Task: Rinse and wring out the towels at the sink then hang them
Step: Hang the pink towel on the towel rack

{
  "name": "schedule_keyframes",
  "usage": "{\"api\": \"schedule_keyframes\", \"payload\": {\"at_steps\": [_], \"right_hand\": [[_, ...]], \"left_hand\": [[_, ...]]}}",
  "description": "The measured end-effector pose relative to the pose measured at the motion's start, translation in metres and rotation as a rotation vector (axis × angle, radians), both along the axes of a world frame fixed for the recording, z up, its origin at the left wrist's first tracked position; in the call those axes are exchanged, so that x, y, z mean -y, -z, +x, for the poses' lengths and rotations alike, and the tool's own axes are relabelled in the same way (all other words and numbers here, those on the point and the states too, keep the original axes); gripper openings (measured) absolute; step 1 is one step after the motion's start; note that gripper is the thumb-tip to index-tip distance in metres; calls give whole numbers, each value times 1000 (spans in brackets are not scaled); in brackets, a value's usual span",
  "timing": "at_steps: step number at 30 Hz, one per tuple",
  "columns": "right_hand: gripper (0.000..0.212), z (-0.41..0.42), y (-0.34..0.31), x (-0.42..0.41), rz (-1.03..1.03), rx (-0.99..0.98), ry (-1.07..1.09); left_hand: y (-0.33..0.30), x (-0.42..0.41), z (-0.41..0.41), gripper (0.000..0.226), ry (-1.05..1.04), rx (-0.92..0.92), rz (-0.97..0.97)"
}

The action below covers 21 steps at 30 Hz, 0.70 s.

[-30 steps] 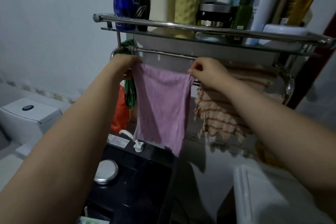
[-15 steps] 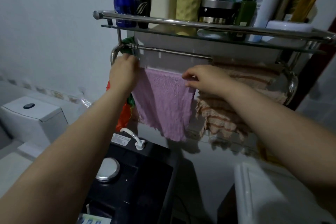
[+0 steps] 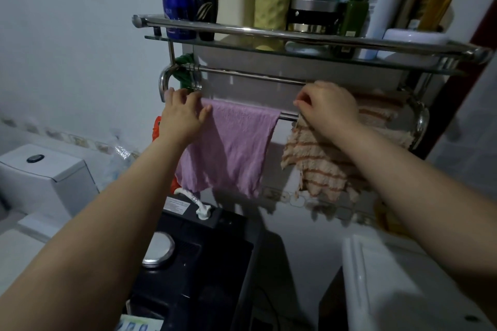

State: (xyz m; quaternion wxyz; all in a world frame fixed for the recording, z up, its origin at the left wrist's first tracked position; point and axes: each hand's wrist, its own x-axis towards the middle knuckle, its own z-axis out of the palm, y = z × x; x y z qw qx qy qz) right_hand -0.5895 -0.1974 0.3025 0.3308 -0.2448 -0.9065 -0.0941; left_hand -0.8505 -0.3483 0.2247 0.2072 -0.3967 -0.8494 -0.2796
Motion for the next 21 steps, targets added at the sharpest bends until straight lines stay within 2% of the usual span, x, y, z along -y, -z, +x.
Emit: {"api": "schedule_keyframes", "payload": {"at_steps": [1,3,6,8,10,15,18,21], "right_hand": [[24,1,4,1,11,-42,-79],[30,1,13,3,6,15,-172],[38,-6,24,4,8,154,-87],[42,-10,25,4,-67,81,-45],[44,-17,24,7,-134,46,-42],[34,-18,12,10,-17,195,124],[30,-6,4,7,-9,260,241],[31,-5,0,10,-73,240,176]], "left_hand": [[-1,-1,4,55,-13,-13,-15],[0,-4,11,61,-30,-28,-36],[5,-7,17,76,-37,-28,-38],[8,-7,17,82,-39,-40,-17],[8,-7,19,79,-23,-48,-6],[6,-6,25,64,-1,-17,8],[5,0,19,63,3,63,77],[2,1,22,62,0,63,130]]}}
